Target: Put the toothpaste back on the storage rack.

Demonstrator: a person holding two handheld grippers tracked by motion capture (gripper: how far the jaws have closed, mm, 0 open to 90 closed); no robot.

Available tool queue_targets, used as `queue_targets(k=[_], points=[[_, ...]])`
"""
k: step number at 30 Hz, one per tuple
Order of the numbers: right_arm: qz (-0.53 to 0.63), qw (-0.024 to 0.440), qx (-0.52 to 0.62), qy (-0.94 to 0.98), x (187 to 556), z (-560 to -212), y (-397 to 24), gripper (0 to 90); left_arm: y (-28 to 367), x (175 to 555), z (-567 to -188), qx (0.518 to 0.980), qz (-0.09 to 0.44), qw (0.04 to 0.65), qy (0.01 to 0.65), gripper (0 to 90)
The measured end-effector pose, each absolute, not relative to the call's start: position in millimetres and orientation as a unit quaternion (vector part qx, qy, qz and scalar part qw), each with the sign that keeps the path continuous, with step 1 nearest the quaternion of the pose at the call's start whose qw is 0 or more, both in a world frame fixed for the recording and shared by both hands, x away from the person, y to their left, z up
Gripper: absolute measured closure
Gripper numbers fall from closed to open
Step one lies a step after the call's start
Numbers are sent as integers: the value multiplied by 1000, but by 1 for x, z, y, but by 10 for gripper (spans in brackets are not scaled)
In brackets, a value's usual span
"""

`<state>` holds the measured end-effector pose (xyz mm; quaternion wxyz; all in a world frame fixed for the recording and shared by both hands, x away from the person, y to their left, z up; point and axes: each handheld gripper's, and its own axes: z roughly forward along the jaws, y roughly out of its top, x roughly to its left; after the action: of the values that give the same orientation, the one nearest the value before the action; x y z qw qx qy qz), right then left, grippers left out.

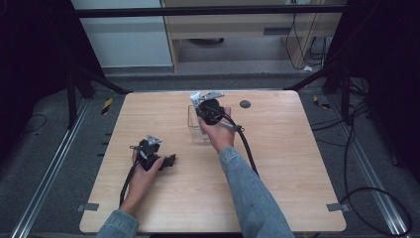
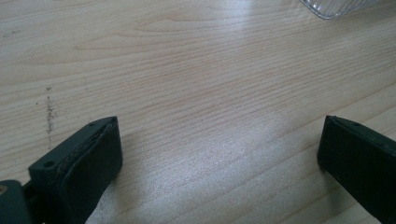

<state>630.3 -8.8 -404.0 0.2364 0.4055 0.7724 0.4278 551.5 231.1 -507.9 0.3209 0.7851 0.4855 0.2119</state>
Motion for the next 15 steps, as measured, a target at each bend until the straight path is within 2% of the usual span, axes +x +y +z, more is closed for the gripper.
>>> queue_targets(k=[15], points=[[414,239,410,777,637,-403,-1,792,231,551,-508,785,212,321,485,0]])
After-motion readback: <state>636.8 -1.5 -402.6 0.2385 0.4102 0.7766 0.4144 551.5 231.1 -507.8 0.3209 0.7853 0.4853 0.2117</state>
